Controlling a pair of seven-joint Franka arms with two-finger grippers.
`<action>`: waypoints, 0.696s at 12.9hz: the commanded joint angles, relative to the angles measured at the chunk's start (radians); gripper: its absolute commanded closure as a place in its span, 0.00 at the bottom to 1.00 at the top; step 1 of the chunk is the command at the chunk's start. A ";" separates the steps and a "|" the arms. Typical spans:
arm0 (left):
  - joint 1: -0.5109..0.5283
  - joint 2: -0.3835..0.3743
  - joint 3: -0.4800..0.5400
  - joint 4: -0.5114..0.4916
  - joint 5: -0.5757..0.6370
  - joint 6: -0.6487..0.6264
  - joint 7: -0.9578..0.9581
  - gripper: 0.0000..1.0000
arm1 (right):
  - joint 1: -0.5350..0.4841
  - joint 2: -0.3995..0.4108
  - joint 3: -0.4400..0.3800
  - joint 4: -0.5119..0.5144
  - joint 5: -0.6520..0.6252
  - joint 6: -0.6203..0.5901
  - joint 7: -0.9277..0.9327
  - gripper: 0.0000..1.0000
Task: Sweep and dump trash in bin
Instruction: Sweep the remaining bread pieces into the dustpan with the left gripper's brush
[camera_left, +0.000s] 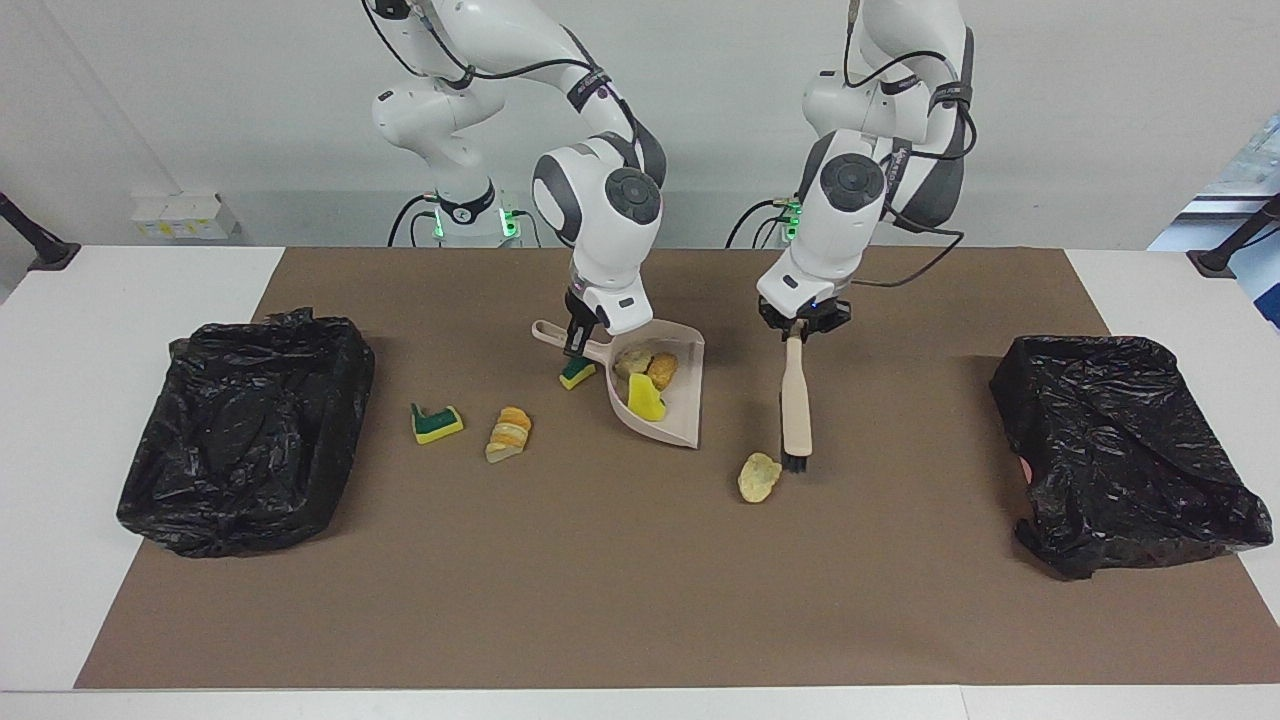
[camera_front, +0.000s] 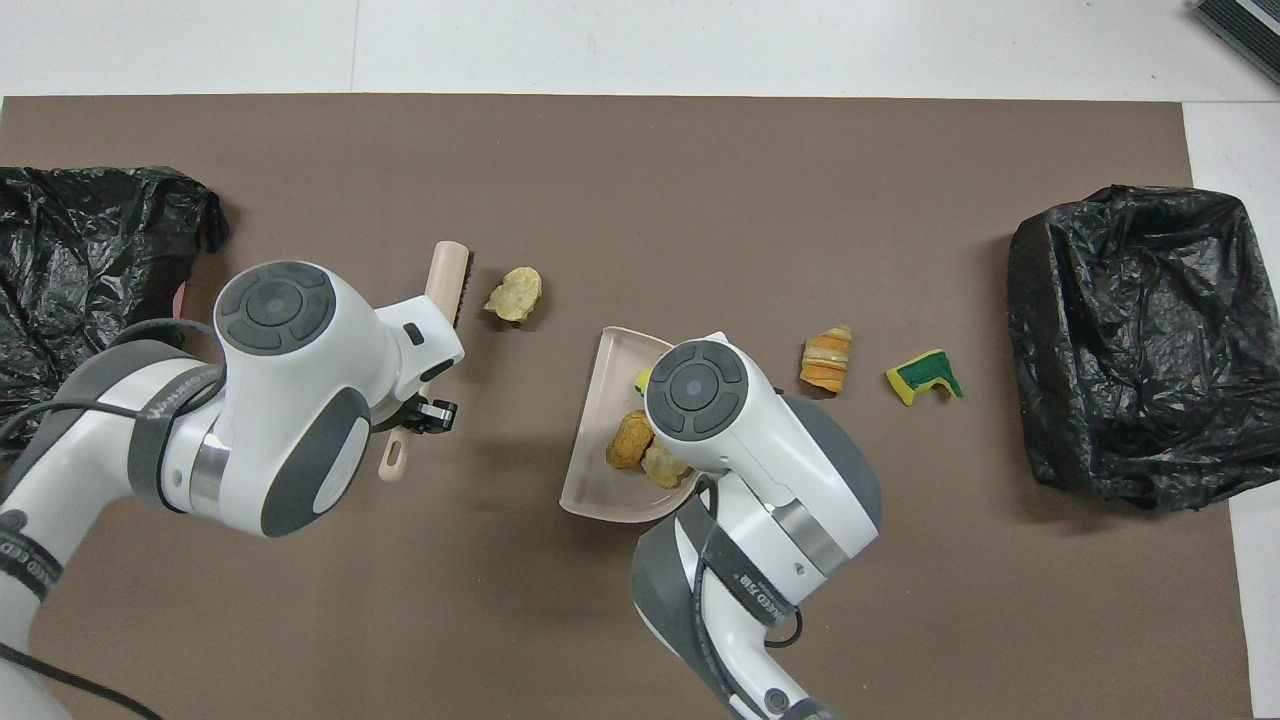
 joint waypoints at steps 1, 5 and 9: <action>0.072 0.105 -0.014 0.106 0.047 0.010 0.072 1.00 | 0.001 -0.006 0.000 0.004 -0.001 -0.012 0.096 1.00; 0.078 0.111 -0.018 0.088 0.024 0.031 0.188 1.00 | 0.001 0.003 0.001 0.003 0.016 0.019 0.115 1.00; 0.058 0.086 -0.029 0.050 0.004 0.021 0.230 1.00 | 0.001 0.006 0.001 -0.004 0.029 0.045 0.118 1.00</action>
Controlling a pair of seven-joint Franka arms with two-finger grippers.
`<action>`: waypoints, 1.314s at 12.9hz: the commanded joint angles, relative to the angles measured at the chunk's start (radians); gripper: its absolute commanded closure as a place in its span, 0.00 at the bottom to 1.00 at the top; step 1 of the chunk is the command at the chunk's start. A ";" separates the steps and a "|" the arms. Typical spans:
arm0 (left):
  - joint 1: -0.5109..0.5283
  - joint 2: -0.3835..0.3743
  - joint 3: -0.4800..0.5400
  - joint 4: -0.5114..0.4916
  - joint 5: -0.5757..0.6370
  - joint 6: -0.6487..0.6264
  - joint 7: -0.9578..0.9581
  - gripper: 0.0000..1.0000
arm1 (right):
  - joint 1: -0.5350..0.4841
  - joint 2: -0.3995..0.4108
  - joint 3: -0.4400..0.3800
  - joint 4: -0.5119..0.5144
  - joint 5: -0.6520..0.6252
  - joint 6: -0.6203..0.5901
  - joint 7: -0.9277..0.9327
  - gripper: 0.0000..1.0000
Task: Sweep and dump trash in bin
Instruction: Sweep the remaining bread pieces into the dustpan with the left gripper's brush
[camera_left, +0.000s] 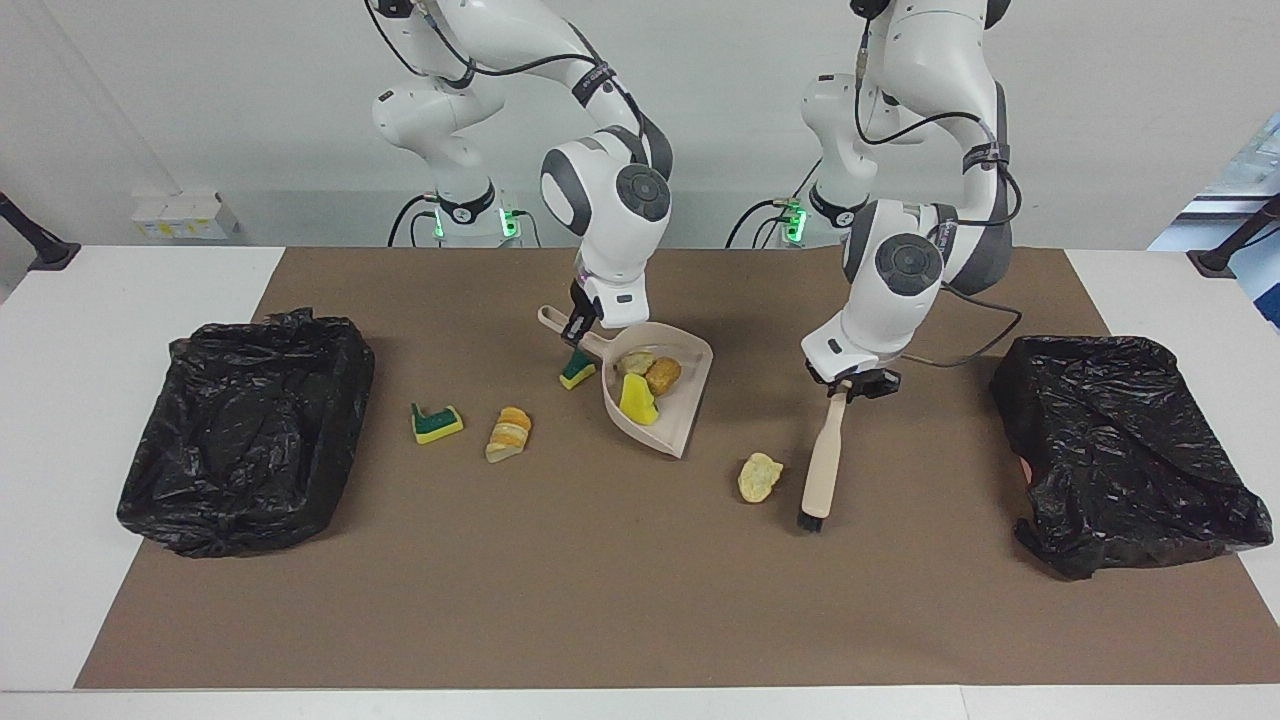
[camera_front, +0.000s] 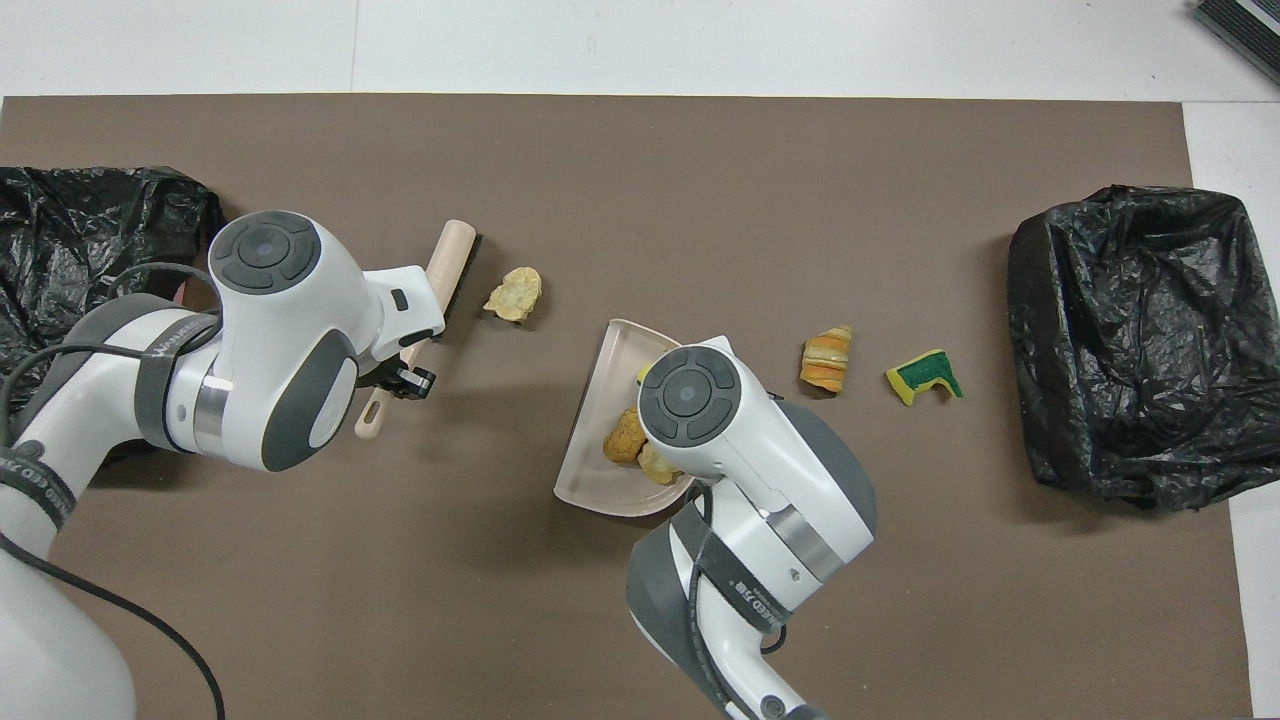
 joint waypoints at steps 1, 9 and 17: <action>-0.034 -0.047 0.001 -0.061 -0.024 -0.007 0.046 1.00 | -0.005 0.008 0.000 -0.004 0.068 0.033 0.059 1.00; -0.188 -0.147 0.001 -0.178 -0.109 -0.119 0.282 1.00 | -0.016 0.007 0.000 -0.017 0.153 0.045 -0.084 1.00; -0.216 -0.325 0.017 -0.160 -0.146 -0.286 0.170 1.00 | -0.040 -0.001 -0.001 -0.008 0.153 0.070 -0.156 1.00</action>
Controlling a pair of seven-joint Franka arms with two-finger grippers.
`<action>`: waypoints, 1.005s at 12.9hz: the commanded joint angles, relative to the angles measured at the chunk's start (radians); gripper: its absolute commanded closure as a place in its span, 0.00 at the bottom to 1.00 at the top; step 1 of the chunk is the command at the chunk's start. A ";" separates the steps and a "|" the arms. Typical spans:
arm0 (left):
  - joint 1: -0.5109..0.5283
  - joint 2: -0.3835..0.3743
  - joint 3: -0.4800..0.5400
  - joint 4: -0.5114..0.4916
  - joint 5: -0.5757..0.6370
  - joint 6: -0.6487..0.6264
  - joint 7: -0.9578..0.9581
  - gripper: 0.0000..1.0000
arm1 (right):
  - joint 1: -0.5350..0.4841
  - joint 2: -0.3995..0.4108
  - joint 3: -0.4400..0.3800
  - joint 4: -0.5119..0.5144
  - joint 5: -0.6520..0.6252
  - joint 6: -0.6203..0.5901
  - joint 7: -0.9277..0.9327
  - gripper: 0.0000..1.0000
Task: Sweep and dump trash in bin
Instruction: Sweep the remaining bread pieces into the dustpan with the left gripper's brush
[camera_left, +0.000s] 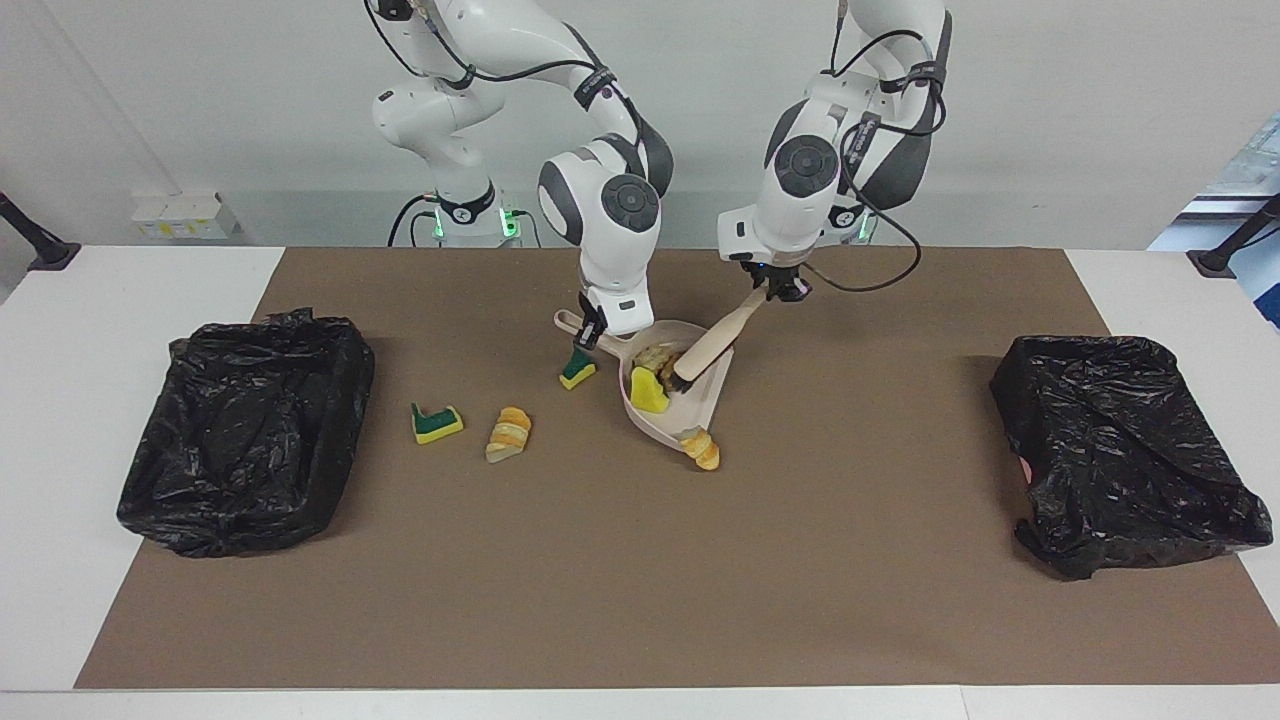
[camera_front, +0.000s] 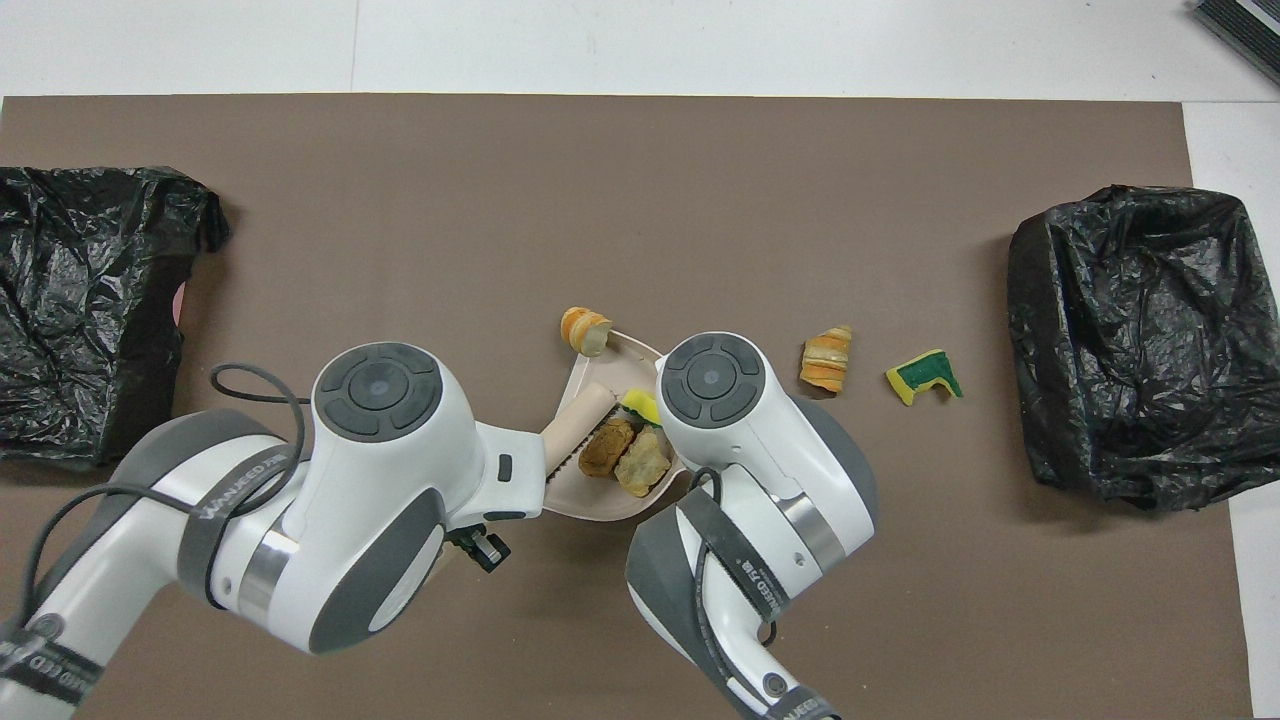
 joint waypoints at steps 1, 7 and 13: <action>0.042 -0.037 0.022 -0.011 -0.011 0.031 -0.004 1.00 | -0.029 -0.016 0.003 0.002 0.026 0.006 -0.068 1.00; 0.223 0.194 0.022 0.024 -0.010 0.382 0.141 1.00 | -0.022 -0.034 0.003 -0.022 0.026 -0.023 0.090 1.00; 0.191 0.227 0.020 0.022 -0.008 0.404 0.177 1.00 | -0.020 -0.045 0.003 -0.042 0.026 -0.026 0.177 1.00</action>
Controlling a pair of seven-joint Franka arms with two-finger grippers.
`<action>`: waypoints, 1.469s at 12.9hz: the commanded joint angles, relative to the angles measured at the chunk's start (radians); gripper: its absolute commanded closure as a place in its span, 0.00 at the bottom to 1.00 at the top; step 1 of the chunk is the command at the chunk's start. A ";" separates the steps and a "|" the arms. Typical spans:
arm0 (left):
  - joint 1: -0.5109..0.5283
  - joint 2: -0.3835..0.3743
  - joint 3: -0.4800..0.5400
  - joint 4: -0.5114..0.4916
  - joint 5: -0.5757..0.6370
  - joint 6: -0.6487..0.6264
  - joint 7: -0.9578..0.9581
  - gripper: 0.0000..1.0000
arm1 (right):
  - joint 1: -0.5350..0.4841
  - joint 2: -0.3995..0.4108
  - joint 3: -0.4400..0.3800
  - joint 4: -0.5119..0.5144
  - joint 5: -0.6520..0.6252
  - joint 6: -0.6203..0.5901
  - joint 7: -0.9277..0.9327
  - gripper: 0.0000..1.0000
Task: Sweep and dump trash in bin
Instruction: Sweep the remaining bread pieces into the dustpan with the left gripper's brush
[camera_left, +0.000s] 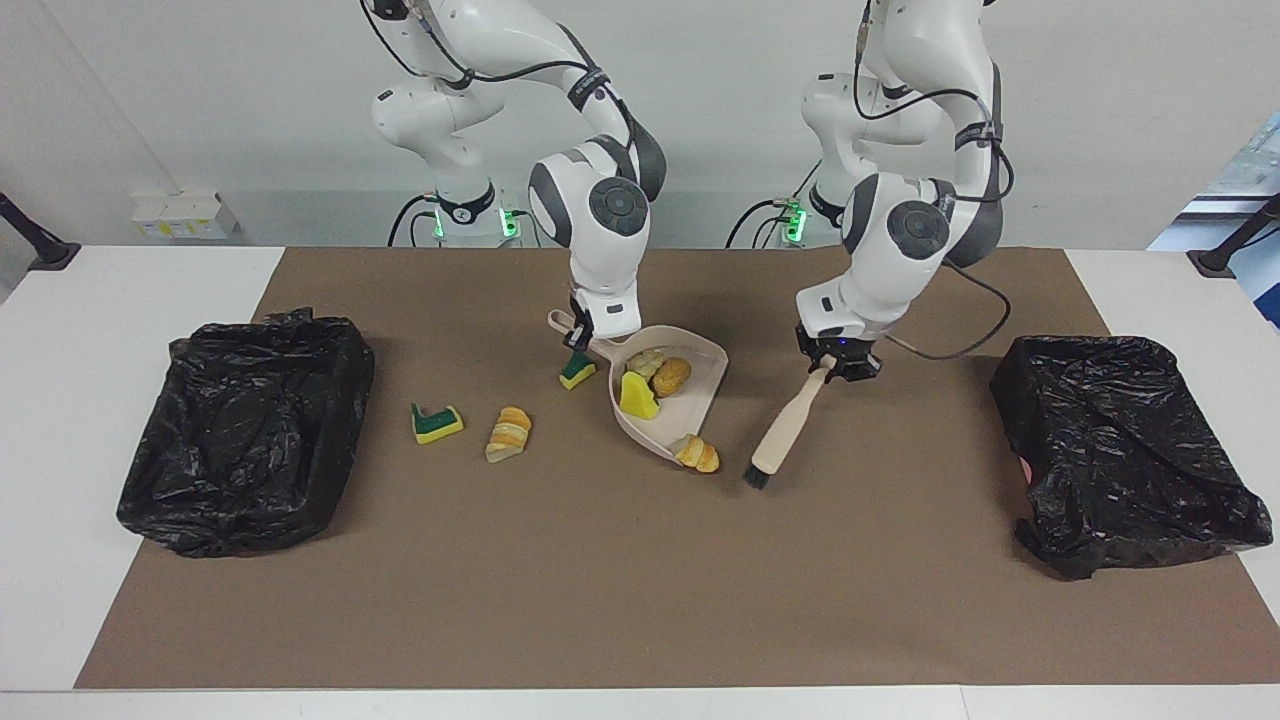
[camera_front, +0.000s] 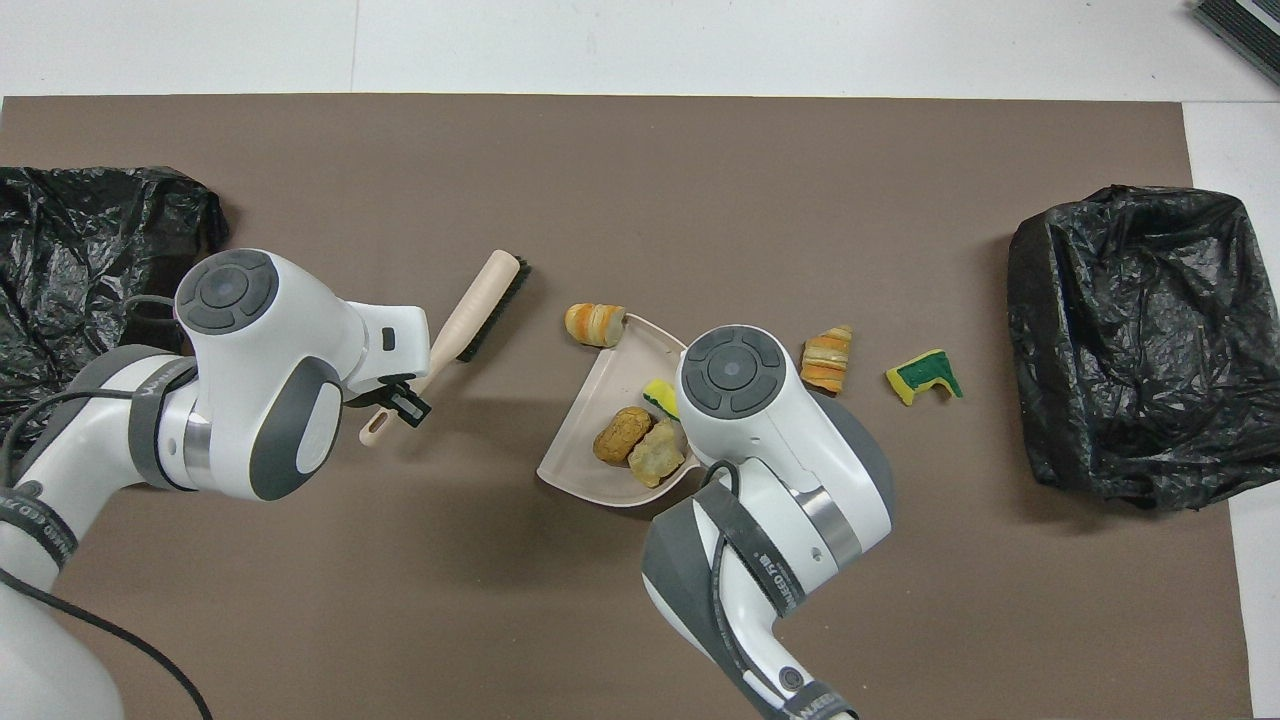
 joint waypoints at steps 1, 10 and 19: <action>-0.060 -0.008 0.002 0.006 -0.008 -0.012 0.005 1.00 | -0.002 -0.032 0.001 -0.026 0.017 -0.006 0.043 1.00; -0.245 -0.057 -0.004 0.009 -0.007 -0.230 -0.032 1.00 | 0.000 -0.032 0.003 -0.020 0.017 -0.015 0.054 1.00; -0.224 -0.232 0.003 0.005 -0.001 -0.421 -0.353 1.00 | -0.020 -0.031 -0.007 0.032 0.014 -0.039 -0.084 1.00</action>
